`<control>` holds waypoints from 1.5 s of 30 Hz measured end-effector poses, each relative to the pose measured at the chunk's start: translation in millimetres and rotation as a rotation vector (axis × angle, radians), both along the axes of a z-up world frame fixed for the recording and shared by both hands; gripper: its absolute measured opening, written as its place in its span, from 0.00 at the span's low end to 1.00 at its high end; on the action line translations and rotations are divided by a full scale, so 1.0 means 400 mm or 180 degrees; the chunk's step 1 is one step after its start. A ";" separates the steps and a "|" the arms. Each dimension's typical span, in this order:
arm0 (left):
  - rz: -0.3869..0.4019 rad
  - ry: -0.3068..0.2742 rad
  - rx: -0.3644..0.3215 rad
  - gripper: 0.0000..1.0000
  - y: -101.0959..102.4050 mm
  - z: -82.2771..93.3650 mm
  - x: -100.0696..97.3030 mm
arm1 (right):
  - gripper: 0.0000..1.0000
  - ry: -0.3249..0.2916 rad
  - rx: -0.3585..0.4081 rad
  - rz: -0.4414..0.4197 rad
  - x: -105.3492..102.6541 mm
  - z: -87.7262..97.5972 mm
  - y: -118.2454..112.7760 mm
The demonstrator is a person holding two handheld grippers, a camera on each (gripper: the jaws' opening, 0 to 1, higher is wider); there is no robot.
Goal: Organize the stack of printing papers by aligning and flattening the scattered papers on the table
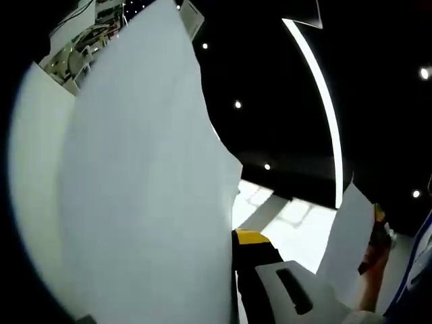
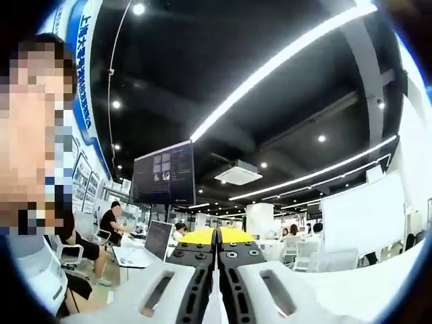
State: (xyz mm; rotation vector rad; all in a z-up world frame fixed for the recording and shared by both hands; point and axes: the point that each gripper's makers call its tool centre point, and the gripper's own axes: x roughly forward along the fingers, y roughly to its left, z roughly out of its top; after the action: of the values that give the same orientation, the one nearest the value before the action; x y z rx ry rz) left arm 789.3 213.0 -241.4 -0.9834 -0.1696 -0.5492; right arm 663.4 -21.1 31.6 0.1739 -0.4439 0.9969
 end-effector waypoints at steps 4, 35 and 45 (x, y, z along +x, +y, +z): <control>-0.0005 0.0001 0.0009 0.06 0.001 -0.001 0.001 | 0.00 0.0052 0.0037 0.0047 0.005 -0.002 0.008; -0.0034 -0.0025 0.0168 0.06 -0.022 -0.001 -0.006 | 0.00 0.0305 -0.0082 0.0156 0.098 -0.054 0.074; -0.0037 -0.0027 0.0166 0.06 -0.028 -0.001 -0.006 | 0.00 0.0312 -0.0120 0.0106 0.120 -0.074 0.088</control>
State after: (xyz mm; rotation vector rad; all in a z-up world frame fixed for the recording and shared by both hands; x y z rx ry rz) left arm 786.7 201.7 -241.7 -0.9321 -0.1565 -0.5660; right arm 711.5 14.1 2.1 0.1960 -0.3336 1.0242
